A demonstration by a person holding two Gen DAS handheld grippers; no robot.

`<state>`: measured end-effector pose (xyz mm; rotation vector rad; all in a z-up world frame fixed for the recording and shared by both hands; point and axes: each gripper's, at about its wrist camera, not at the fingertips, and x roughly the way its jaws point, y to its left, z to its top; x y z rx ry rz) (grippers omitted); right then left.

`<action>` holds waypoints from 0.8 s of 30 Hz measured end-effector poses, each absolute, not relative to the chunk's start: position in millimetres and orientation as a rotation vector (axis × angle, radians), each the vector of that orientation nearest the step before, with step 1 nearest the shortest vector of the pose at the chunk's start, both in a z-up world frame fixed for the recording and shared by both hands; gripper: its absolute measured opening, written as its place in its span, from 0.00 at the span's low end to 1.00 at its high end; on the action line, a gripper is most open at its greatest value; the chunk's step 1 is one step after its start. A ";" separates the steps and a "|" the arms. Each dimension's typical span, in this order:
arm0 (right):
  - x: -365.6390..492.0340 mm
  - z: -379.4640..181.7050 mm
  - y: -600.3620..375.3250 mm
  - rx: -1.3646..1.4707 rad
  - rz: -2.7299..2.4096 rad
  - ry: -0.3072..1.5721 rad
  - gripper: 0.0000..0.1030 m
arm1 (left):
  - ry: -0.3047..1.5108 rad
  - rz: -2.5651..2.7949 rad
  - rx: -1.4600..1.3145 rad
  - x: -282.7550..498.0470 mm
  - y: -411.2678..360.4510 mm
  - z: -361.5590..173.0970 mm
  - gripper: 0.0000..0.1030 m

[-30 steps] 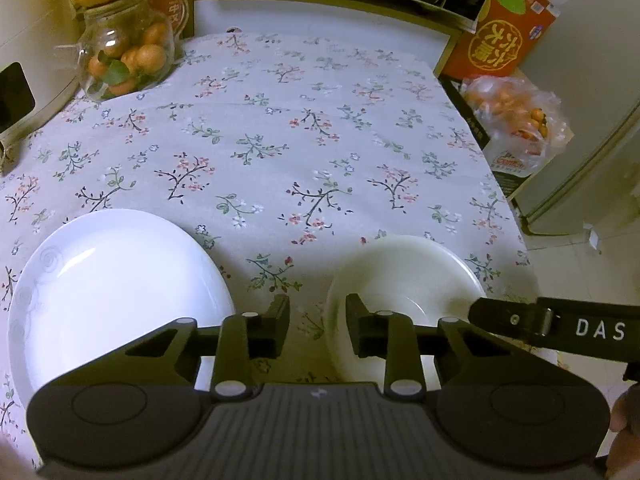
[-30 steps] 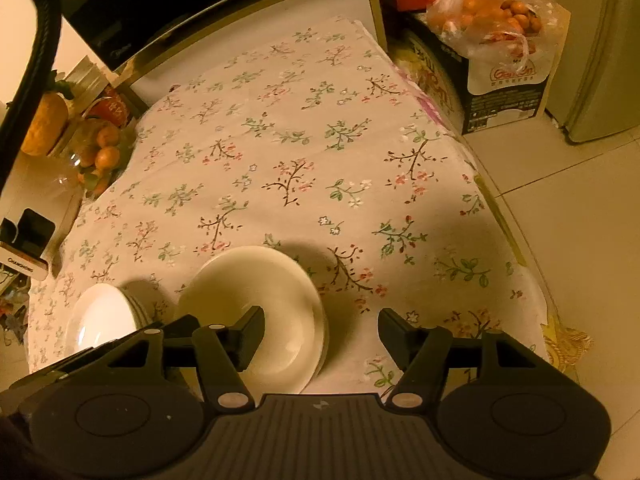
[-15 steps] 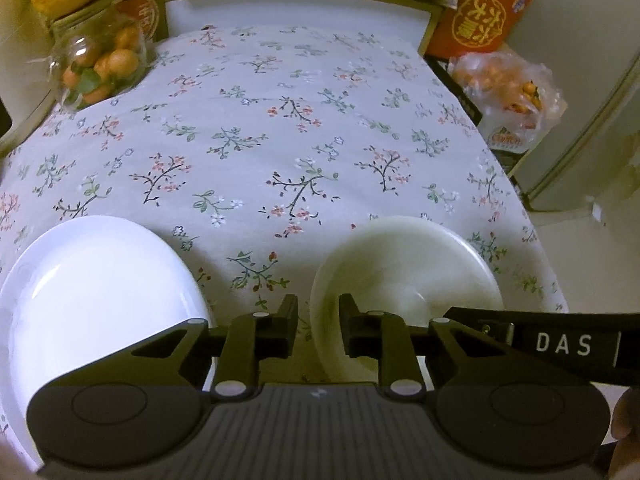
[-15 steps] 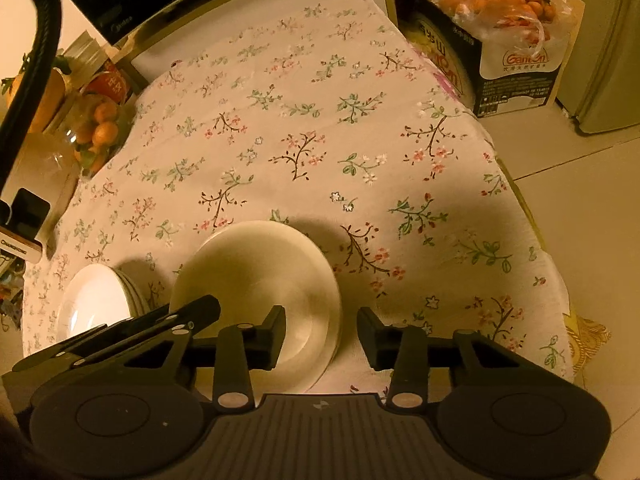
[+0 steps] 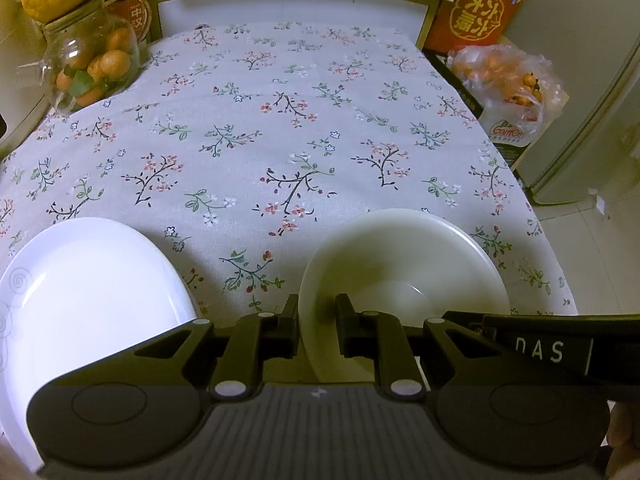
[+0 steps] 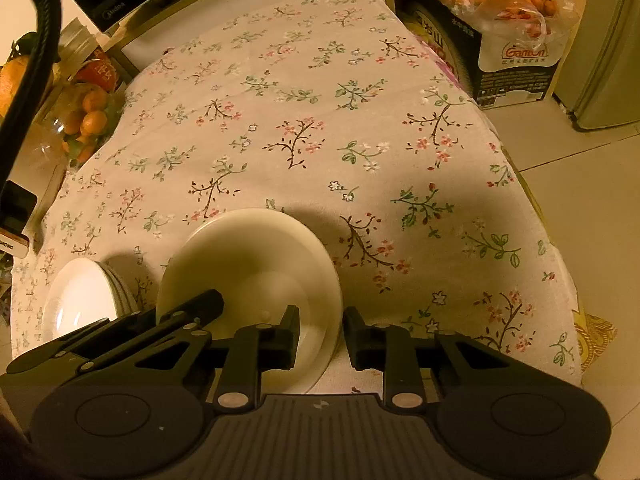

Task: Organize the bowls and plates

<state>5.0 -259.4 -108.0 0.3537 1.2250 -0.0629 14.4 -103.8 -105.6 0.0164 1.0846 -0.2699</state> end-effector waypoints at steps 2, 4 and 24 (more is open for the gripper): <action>5.1 -108.6 -258.9 0.348 -0.066 1.224 0.20 | 1.084 -0.271 0.017 14.1 -104.2 -105.7 0.15; 4.8 -109.1 -258.7 0.343 -0.070 1.225 0.17 | 1.084 -0.272 0.016 14.0 -104.7 -105.6 0.15; 4.1 -111.8 -261.7 0.336 -0.091 1.223 0.10 | 1.065 -0.269 0.019 11.8 -107.4 -106.3 0.15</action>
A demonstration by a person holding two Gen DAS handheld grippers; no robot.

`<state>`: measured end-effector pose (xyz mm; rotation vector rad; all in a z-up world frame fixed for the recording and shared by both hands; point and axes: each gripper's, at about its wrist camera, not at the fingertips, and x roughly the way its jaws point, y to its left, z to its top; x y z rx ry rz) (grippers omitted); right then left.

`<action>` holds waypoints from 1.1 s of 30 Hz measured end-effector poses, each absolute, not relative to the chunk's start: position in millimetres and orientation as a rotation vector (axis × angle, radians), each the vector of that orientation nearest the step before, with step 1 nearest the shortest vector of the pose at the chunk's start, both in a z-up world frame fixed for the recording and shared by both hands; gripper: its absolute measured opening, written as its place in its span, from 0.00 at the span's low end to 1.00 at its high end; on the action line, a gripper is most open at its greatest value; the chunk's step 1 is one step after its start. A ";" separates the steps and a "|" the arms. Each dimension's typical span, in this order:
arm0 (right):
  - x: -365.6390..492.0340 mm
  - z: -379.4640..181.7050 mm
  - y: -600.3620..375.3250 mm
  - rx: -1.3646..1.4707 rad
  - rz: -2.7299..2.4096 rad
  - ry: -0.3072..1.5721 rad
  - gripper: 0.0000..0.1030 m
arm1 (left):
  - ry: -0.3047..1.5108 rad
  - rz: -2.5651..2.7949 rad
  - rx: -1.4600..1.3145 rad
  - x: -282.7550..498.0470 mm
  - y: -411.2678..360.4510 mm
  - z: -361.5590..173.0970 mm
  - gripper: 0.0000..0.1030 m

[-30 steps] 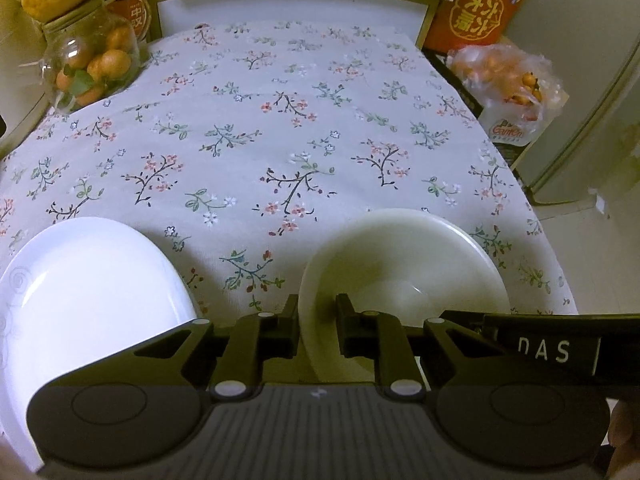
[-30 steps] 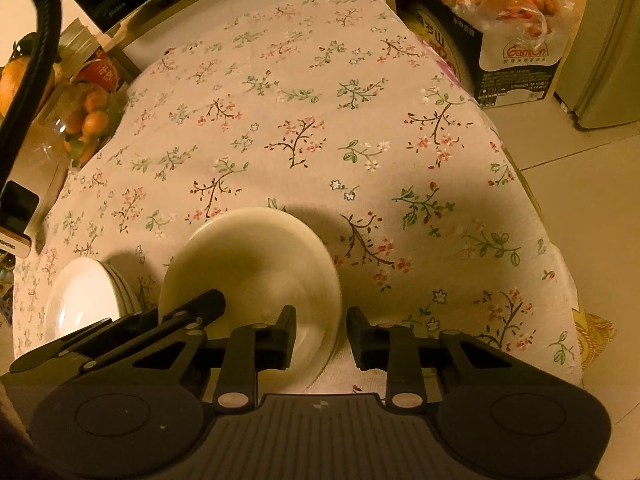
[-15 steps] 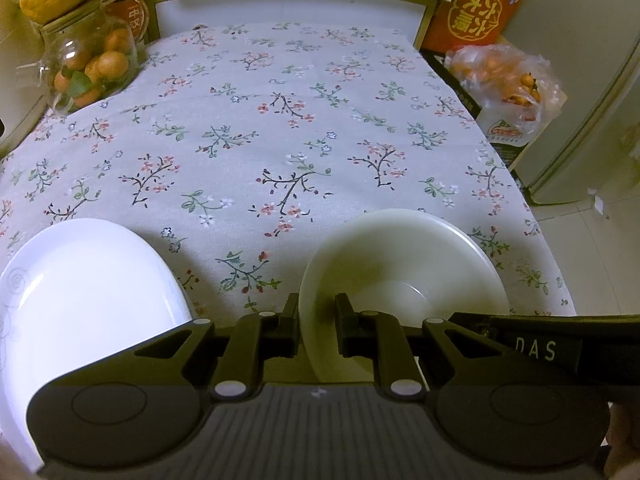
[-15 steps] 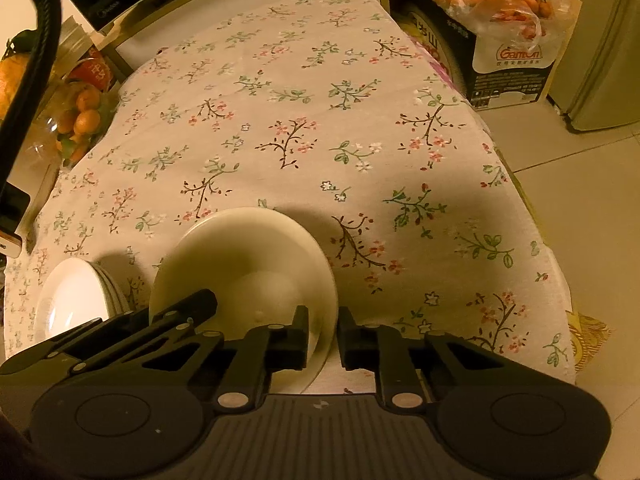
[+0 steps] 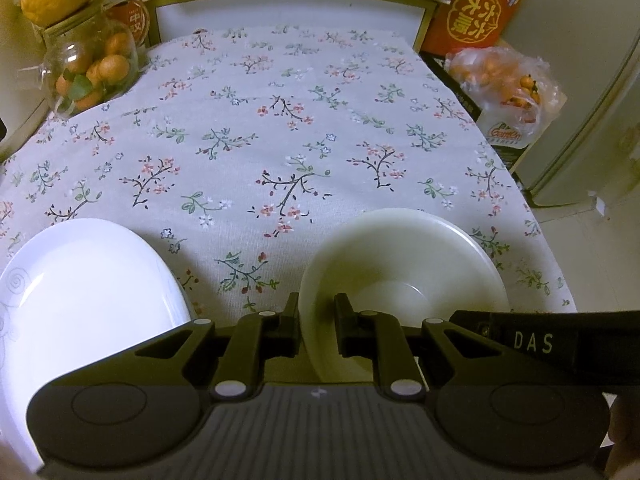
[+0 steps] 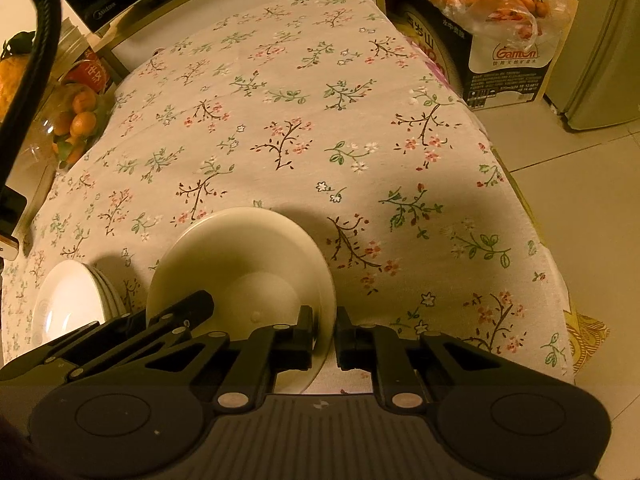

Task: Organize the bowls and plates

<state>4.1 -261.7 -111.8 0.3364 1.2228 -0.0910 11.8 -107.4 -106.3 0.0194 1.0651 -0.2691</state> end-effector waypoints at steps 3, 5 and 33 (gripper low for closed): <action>4.2 -111.9 -261.5 0.335 -0.092 1.221 0.09 | 1.061 -0.267 0.018 11.6 -107.4 -106.6 0.15; 4.3 -111.9 -261.4 0.336 -0.093 1.221 0.09 | 1.056 -0.267 0.016 11.4 -107.3 -106.8 0.15; 4.2 -106.8 -265.1 0.345 -0.105 1.195 0.09 | 1.057 -0.275 -0.006 12.9 -109.5 -104.6 0.17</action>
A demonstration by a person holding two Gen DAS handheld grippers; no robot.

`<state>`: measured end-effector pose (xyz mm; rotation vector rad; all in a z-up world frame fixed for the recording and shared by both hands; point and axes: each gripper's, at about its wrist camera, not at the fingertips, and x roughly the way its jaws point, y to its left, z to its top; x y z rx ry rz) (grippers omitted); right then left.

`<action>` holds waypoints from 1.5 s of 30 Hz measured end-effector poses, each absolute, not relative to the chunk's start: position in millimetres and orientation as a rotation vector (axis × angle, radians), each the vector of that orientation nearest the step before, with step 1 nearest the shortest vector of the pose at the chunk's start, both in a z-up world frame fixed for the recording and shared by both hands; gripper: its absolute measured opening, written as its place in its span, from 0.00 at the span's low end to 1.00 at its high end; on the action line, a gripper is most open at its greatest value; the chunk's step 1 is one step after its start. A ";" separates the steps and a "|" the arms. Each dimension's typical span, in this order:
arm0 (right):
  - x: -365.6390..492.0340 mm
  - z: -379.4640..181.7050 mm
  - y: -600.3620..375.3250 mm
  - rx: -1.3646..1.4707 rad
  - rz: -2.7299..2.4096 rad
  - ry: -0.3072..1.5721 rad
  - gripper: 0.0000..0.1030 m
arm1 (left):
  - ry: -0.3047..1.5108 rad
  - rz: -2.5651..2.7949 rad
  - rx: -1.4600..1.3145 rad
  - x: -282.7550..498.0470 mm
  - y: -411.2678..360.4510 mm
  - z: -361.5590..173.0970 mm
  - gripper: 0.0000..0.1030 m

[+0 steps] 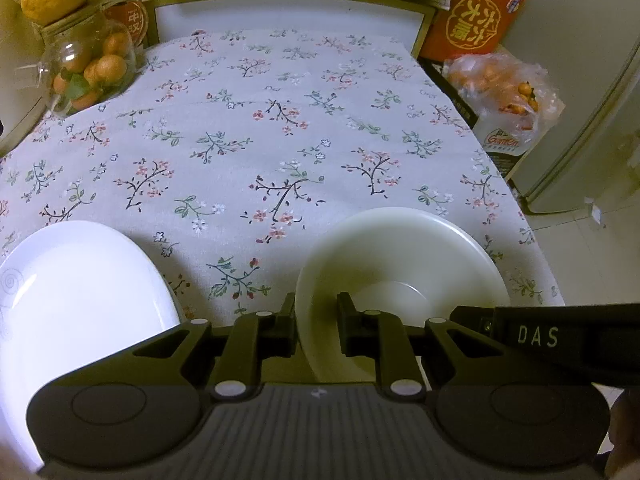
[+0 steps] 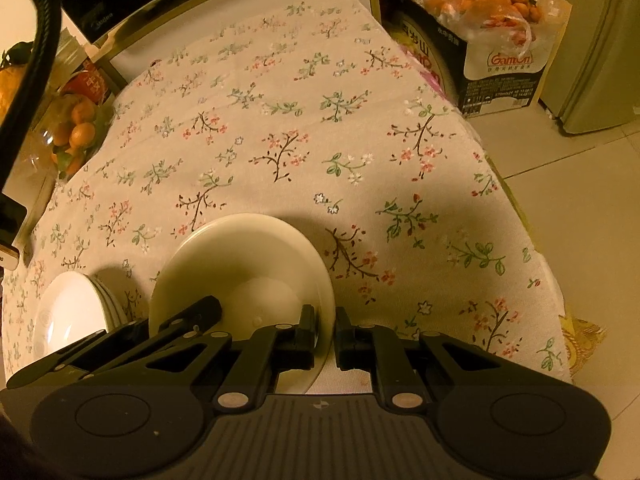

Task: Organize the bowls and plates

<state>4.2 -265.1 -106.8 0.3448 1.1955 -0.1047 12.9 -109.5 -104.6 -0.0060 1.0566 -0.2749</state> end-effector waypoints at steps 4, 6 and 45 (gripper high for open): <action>4.7 -105.6 -266.3 0.349 -0.108 1.190 0.09 | 1.064 -0.272 -0.047 15.9 -105.5 -99.9 0.15; 4.0 -101.8 -267.0 0.355 -0.104 1.174 0.09 | 1.044 -0.279 -0.059 16.3 -103.3 -92.5 0.14; 18.1 -56.1 -187.6 0.336 0.138 0.981 0.09 | 0.935 -0.108 -0.196 0.0 1.8 -44.9 0.11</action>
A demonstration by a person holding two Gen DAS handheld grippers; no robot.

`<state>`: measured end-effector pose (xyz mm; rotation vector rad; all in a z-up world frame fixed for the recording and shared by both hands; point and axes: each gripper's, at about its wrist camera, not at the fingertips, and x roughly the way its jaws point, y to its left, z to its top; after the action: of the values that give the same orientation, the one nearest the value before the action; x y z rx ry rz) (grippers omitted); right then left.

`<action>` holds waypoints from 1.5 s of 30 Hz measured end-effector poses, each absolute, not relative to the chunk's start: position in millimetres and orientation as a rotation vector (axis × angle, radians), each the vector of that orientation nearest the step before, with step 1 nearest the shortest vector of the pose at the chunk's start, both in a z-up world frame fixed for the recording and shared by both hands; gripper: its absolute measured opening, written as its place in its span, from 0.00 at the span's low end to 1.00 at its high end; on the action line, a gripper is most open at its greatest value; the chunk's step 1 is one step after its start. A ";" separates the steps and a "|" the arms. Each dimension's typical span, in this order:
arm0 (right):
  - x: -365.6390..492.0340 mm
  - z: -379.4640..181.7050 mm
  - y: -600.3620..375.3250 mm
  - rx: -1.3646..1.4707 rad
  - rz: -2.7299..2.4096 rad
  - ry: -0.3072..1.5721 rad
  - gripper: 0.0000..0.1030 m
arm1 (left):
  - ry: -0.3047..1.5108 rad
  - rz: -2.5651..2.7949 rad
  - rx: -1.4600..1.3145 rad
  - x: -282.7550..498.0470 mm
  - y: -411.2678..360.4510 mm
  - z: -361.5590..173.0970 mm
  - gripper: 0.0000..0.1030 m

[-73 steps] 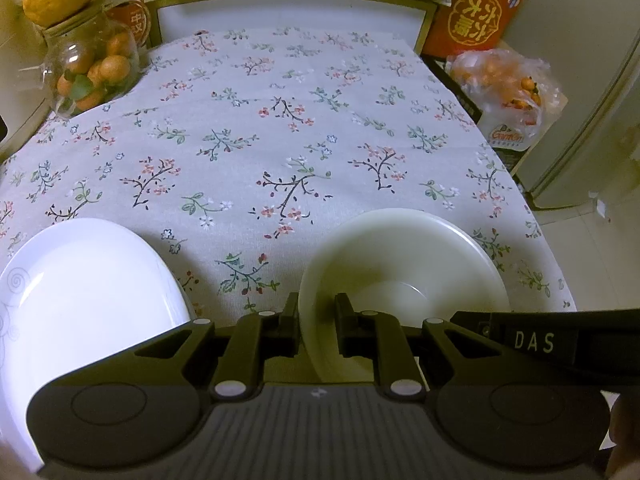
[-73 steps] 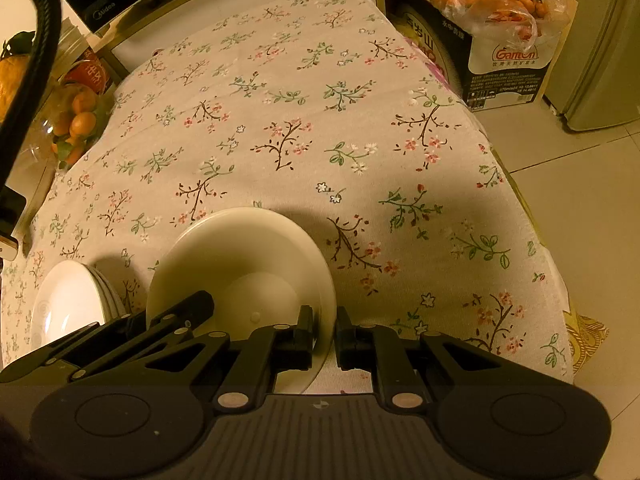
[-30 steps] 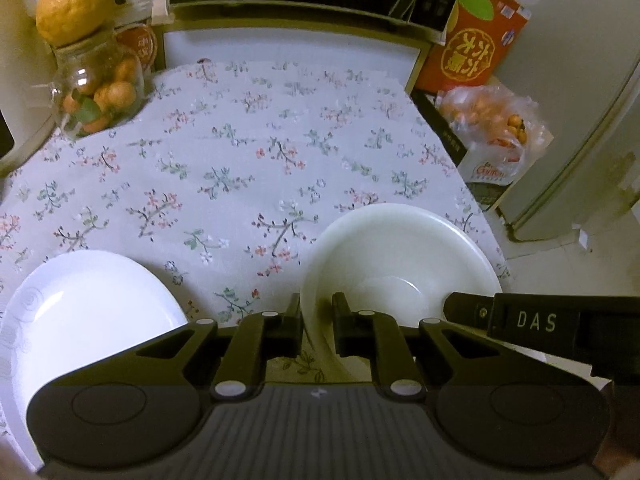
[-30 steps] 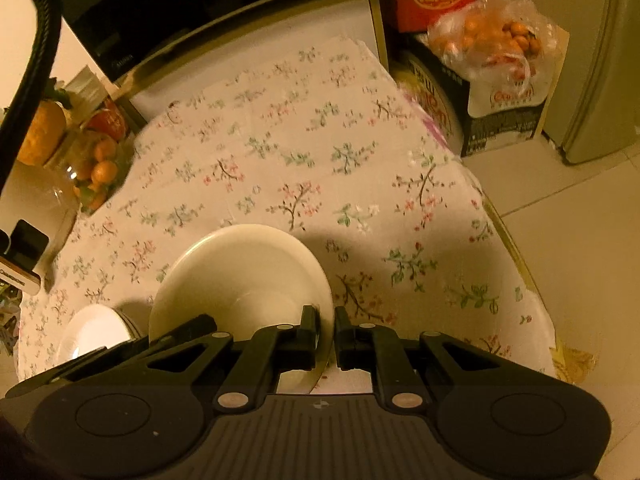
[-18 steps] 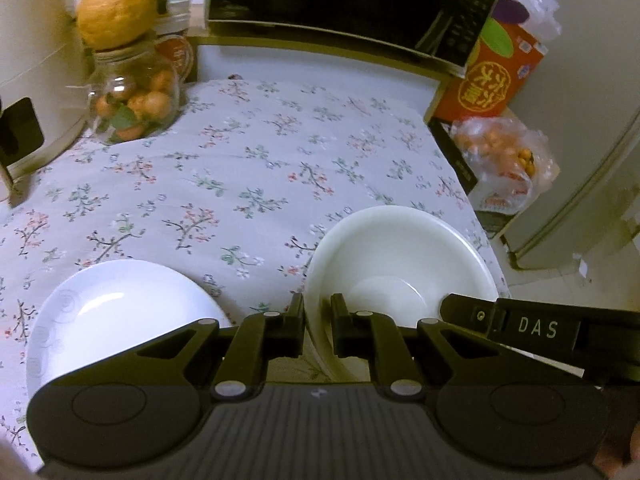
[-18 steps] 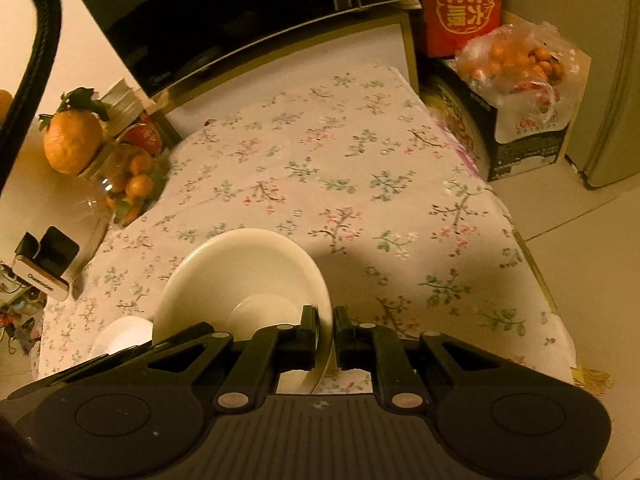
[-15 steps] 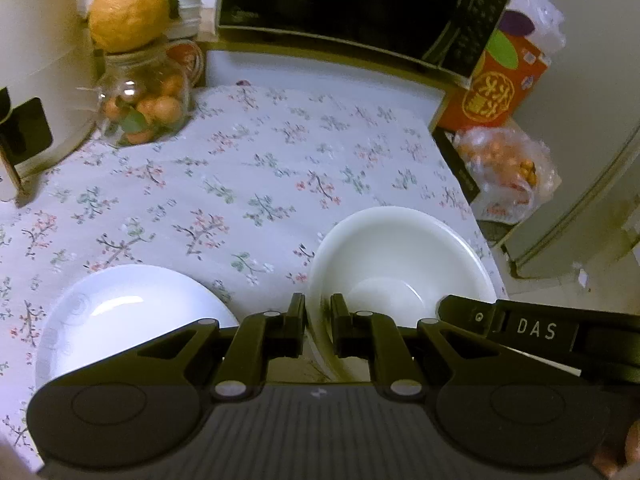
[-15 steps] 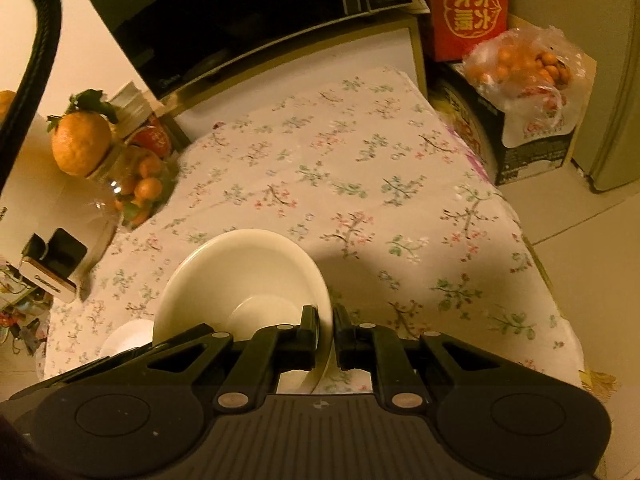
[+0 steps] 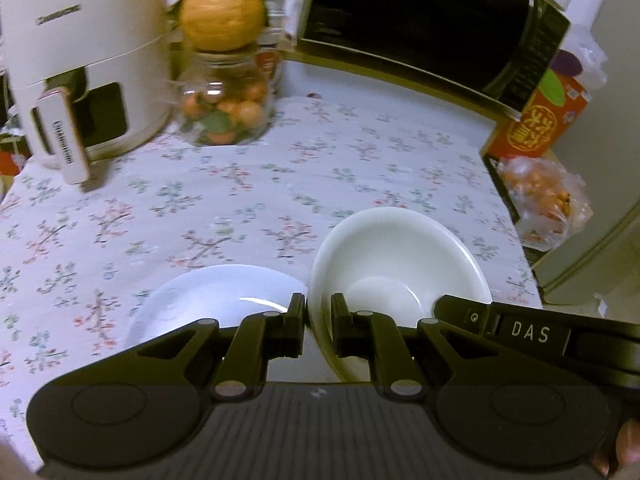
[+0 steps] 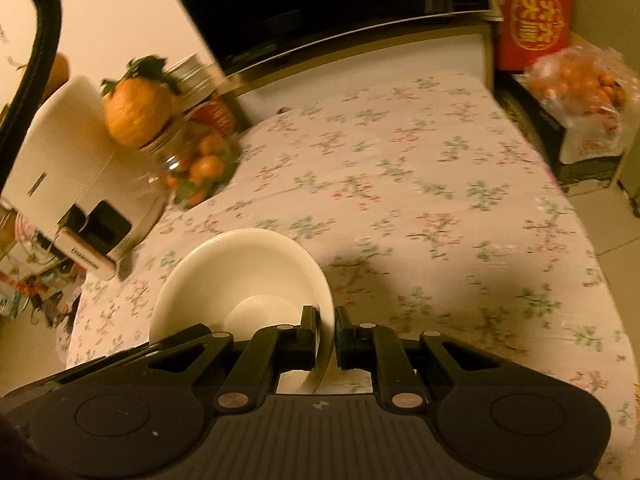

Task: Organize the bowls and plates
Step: 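Lower the small white bowl with both grippers onto the plate stack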

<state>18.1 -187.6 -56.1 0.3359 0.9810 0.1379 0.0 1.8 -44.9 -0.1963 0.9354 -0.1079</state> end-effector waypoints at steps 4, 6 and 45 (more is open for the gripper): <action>20.6 -57.2 -168.6 0.317 0.187 0.991 0.09 | 0.944 -0.079 -0.202 -5.9 19.0 -48.0 0.11; 21.5 -58.9 -159.4 0.304 0.204 1.000 0.09 | 0.953 -0.067 -0.203 -7.9 26.0 -50.7 0.11; 18.7 -90.6 -99.8 0.160 0.273 1.111 0.12 | 1.061 0.041 -0.206 -12.0 52.5 -76.9 0.14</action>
<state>18.7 -99.8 -90.6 0.1601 1.1106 0.2730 -12.0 52.5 -76.9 -0.2064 1.0610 0.0408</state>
